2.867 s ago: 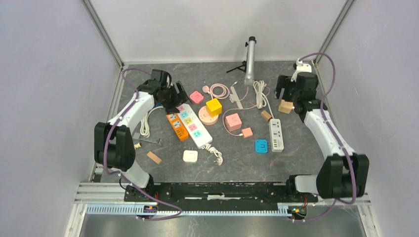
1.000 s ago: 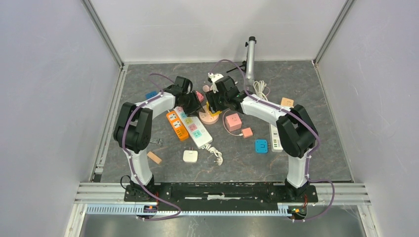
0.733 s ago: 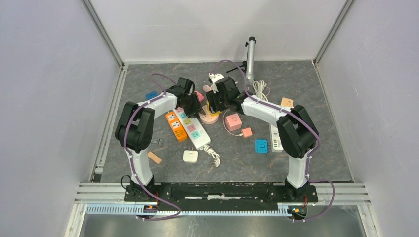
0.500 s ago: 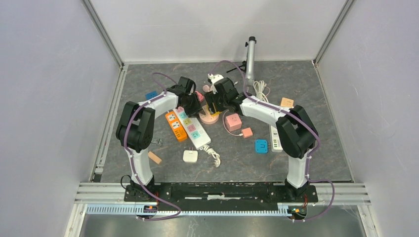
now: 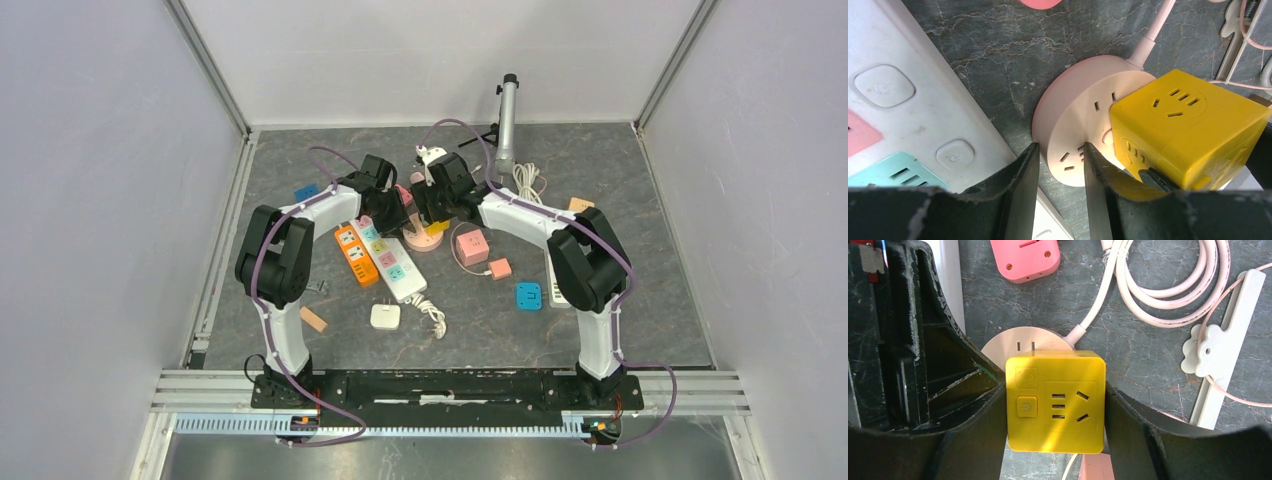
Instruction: Pull the plug off the socket
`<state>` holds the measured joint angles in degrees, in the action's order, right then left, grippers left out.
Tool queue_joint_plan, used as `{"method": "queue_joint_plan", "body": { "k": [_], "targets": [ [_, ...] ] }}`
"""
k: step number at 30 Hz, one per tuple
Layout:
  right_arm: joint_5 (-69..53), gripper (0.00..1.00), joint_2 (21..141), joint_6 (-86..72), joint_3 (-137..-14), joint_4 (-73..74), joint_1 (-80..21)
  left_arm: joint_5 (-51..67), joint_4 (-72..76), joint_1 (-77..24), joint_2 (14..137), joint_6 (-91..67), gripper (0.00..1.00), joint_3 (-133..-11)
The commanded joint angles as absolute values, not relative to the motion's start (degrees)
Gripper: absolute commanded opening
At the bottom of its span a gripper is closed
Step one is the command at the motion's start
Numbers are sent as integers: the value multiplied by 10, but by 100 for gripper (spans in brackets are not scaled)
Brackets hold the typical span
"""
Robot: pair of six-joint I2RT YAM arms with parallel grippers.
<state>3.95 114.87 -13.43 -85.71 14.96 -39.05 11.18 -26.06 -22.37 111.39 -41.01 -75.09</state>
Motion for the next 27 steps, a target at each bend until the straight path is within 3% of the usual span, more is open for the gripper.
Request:
{"method": "queue_joint_plan", "body": {
  "k": [1,4,8,10,12,19,27],
  "targets": [
    [17,66,1153,-135,-875,149,-390,75,-328,-231,1154,-377,43,-736],
    [9,56,1153,-134,-871,147,-390,78,-328,-232,1157,-377,42,-736],
    [24,34,1133,-145,-852,133,-390,79,-328,-232,1157,-374,42,-735],
    [17,21,1116,-155,-838,117,-385,78,-328,-232,1154,-372,42,-735],
    [2,1,1104,-161,-828,101,-380,78,-328,-232,1154,-372,41,-736],
    [-41,0,1118,-165,-832,91,-386,82,-328,-232,1160,-371,40,-737],
    [38,0,1118,-115,-857,124,-404,77,-328,-231,1156,-365,38,-737]
  ]
}}
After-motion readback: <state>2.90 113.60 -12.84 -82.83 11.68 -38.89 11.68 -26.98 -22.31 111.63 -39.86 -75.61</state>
